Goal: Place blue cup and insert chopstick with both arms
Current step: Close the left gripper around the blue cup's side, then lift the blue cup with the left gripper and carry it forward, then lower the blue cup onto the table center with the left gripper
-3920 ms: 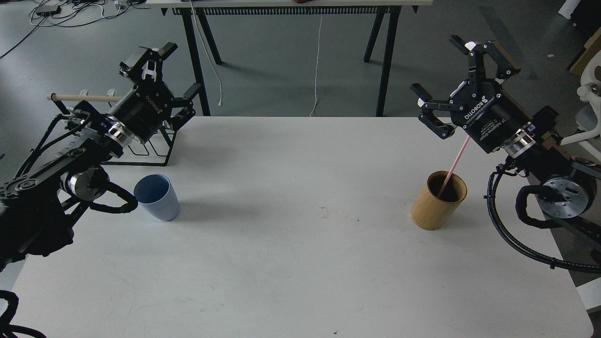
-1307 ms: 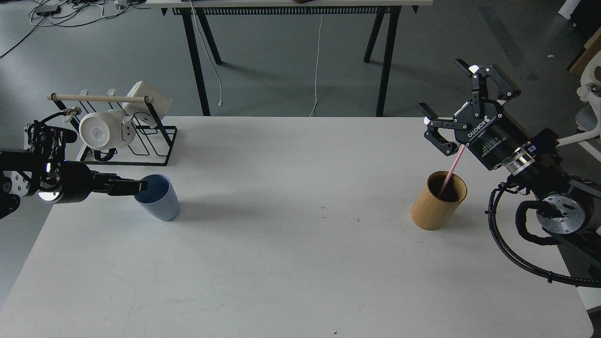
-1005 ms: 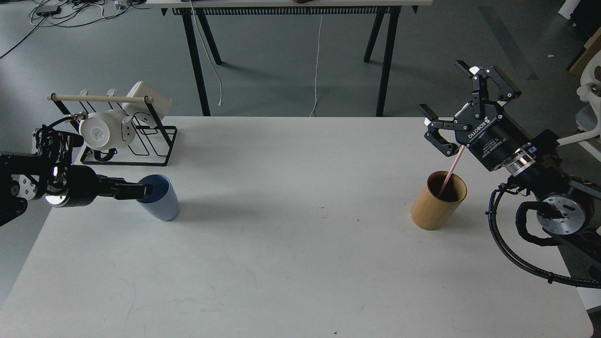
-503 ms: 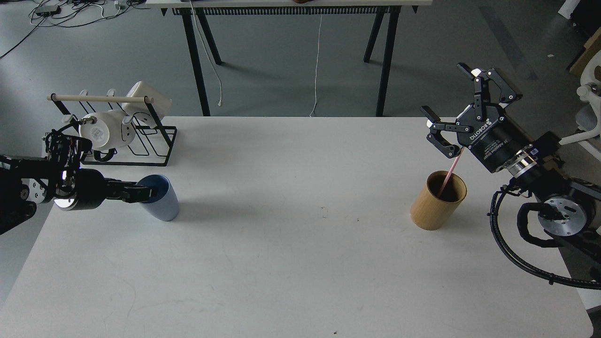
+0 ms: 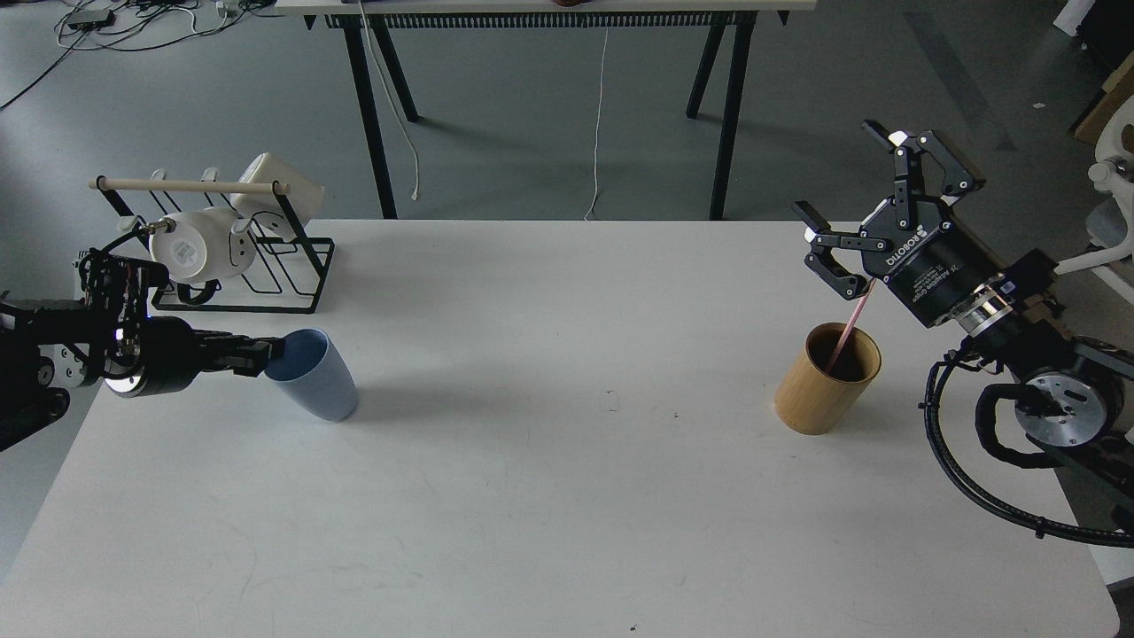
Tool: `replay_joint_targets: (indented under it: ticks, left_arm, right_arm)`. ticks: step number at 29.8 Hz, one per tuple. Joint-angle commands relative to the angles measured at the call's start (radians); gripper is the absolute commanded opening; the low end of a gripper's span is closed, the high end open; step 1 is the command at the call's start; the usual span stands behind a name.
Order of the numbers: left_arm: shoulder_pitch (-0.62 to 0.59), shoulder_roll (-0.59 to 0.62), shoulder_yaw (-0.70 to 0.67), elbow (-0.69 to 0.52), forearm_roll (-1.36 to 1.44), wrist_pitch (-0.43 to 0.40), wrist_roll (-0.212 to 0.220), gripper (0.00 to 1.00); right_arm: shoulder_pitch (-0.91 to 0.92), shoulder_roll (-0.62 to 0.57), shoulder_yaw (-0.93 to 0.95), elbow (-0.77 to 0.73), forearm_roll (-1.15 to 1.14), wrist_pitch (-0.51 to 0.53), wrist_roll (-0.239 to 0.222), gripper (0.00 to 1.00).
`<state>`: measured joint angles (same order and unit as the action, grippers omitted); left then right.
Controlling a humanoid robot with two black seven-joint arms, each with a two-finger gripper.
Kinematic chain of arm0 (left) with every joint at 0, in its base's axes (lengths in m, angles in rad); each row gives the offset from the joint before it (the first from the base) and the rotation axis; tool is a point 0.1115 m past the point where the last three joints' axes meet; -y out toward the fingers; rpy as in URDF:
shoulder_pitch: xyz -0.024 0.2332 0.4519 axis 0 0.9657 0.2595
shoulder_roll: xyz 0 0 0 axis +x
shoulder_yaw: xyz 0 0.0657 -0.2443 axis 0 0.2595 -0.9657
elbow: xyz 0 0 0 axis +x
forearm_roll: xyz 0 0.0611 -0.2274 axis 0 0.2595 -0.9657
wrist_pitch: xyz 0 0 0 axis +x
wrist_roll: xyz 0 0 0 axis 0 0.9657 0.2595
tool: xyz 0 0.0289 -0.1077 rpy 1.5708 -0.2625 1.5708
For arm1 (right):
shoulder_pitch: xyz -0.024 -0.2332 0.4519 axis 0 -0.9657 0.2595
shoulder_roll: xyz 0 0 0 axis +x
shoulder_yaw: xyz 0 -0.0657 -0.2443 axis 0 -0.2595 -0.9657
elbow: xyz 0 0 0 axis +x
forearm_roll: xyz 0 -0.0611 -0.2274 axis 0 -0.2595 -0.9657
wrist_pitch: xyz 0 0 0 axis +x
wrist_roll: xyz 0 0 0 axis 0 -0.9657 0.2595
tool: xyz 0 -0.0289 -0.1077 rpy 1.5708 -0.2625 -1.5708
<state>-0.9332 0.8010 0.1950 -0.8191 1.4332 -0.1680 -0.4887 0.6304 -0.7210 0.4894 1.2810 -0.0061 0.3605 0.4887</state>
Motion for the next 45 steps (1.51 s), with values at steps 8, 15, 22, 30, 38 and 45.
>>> replay_joint_targets:
  ticks: [8, 15, 22, 30, 38, 45]
  left_arm:
    - [0.001, 0.018, -0.012, -0.038, -0.051, 0.022, 0.0, 0.0]
    - [-0.085, 0.106, -0.088, -0.288, -0.12, 0.007, 0.0, 0.0]
    - [-0.232, -0.067, -0.071, -0.247, -0.18, -0.028, 0.0, 0.0]
    - [-0.374, -0.442, 0.162, 0.047, -0.178, -0.027, 0.0, 0.0]
    - [-0.372, -0.684, 0.334, 0.293, -0.171, 0.031, 0.0, 0.0]
    - [-0.366, -0.752, 0.38, 0.333, -0.168, 0.038, 0.0, 0.0]
  right_arm:
    - [0.0, 0.0, 0.0, 0.0, 0.0, 0.0, 0.0, 0.98]
    - [0.0, -0.024, 0.07, 0.0, 0.002, 0.0, 0.0, 0.97]
    - [0.0, -0.144, 0.205, -0.035, 0.003, 0.012, 0.0, 0.97]
    - [-0.014, -0.241, 0.209, -0.1, 0.096, 0.077, 0.0, 0.97]
    - [-0.034, -0.248, 0.207, -0.107, 0.106, 0.084, 0.0, 0.97]
    - [-0.034, -0.244, 0.207, -0.112, 0.106, 0.084, 0.0, 0.97]
